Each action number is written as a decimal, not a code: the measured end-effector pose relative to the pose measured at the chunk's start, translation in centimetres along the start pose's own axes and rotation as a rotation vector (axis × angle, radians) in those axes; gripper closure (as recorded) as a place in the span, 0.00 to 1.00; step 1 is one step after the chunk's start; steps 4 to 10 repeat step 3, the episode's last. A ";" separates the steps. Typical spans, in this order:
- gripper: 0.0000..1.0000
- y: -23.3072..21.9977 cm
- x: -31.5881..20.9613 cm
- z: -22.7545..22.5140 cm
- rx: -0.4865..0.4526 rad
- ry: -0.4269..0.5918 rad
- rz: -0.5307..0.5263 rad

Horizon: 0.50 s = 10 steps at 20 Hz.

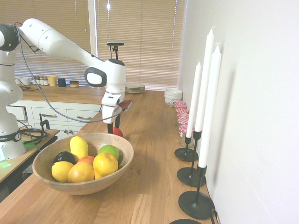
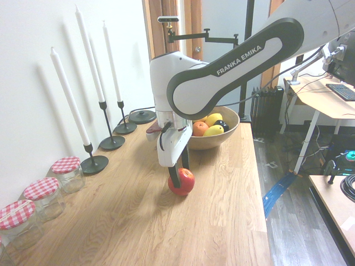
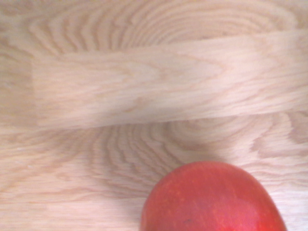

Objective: Take apple out of the basket

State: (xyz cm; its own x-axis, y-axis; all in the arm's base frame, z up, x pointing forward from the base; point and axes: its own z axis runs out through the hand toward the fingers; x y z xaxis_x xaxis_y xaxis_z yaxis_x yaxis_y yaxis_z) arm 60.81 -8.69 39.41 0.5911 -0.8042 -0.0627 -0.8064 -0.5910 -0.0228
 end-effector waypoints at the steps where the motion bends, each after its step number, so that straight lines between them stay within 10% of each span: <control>1: 0.00 -0.1 -0.3 -1.3 0.017 0.012 -0.006; 10: 0.00 -0.1 -1.5 -4.5 0.048 0.033 -0.021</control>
